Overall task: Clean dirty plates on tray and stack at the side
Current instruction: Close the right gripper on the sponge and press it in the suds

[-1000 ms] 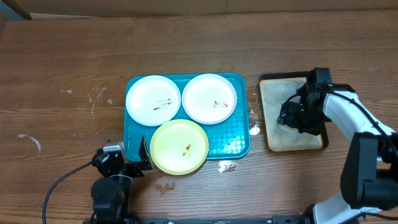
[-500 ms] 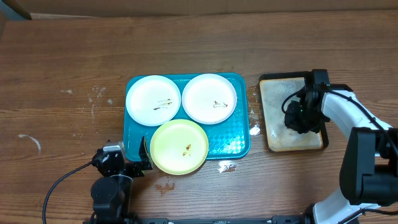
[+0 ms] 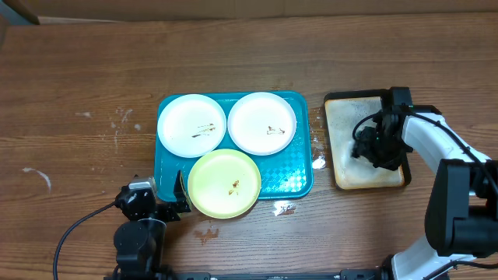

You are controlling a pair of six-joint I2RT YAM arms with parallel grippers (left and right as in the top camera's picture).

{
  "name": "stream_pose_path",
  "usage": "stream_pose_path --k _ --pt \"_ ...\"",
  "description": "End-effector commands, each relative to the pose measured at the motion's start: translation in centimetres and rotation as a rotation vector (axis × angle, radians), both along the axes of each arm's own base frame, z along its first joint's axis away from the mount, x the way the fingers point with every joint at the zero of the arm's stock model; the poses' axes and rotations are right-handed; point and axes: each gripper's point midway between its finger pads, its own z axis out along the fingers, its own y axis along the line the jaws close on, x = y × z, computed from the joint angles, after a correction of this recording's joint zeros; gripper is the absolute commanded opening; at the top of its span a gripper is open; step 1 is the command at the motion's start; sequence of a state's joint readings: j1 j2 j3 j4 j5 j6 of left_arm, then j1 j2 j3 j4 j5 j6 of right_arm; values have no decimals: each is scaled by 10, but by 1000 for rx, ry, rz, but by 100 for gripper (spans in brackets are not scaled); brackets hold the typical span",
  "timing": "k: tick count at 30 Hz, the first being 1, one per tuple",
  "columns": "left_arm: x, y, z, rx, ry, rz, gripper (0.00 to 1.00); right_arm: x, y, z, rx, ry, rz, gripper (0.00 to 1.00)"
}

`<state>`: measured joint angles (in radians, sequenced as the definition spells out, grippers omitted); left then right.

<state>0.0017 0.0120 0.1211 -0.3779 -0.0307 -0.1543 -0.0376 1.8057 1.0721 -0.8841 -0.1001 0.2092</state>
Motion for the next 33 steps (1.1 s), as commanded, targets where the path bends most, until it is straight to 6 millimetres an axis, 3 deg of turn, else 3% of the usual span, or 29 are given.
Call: stream_pose_path --k 1,8,18,22,28,33 --pt "0 2 -3 1 1 7 100 -2 1 -1 -4 3 0 100" --pt "0 2 -3 1 1 8 100 6 1 3 -2 -23 1 100" --pt "0 2 -3 1 1 8 100 50 -1 25 -14 -175 59 91" --pt "0 2 -3 1 1 8 100 63 -4 30 -28 -223 57 94" --pt "0 2 -3 1 1 8 100 70 -12 32 -74 -245 51 100" --pt "0 2 -3 1 1 8 100 75 -22 32 -97 -264 36 96"
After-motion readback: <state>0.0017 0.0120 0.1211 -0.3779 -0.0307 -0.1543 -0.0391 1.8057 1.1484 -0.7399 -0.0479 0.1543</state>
